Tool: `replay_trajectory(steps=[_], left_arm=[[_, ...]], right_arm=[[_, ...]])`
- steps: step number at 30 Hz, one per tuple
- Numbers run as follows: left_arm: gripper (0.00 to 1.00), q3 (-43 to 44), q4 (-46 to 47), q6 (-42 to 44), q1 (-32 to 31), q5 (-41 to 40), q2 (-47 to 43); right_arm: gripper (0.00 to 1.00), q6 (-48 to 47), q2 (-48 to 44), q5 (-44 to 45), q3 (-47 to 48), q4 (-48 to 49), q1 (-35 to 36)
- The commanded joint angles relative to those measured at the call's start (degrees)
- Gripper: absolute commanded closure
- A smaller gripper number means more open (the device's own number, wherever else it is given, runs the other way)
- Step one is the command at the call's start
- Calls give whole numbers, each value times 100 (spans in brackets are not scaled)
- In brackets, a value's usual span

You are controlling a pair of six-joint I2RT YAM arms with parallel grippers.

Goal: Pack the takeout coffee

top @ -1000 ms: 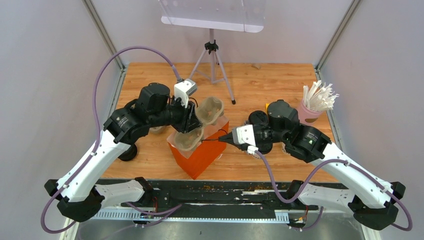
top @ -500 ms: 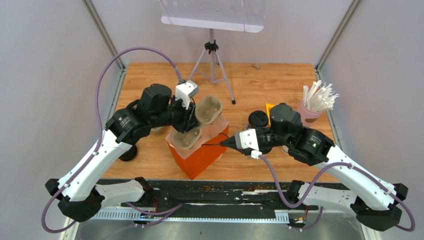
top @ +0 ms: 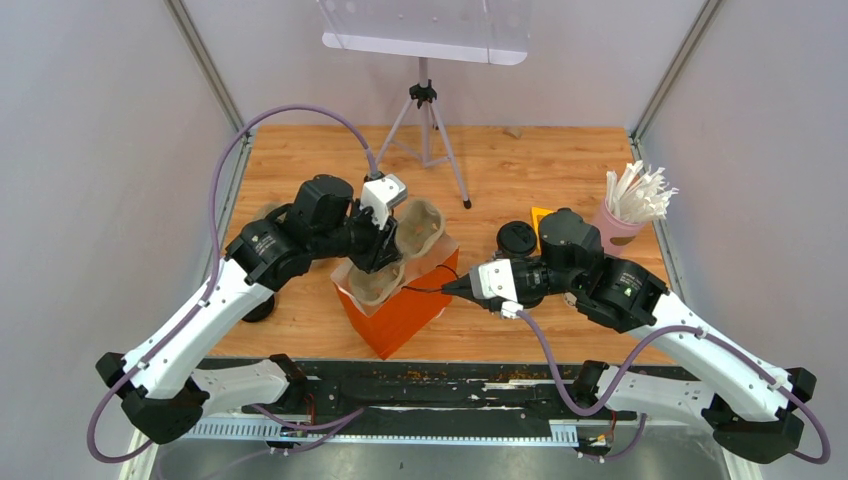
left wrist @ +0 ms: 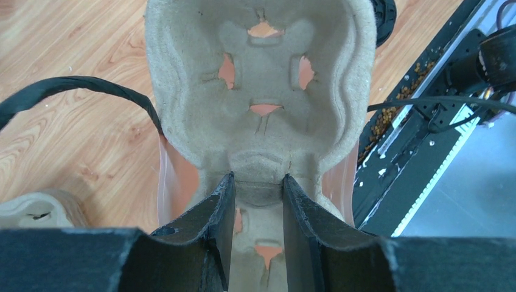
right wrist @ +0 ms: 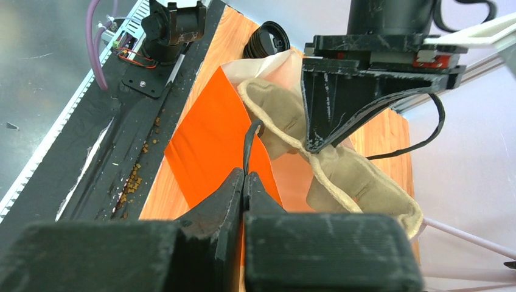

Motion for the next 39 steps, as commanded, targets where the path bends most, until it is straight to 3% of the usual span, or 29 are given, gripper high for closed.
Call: replay_trajectory(steps=[1,39], left_arm=[[88,-135,173,332,-26,147,-97],[88,111,-795,514,-26,-88,-125]], right_arm=[[100,35,-69,-54,-19,112,30],[100,-46,-61,201,-155,71,30]])
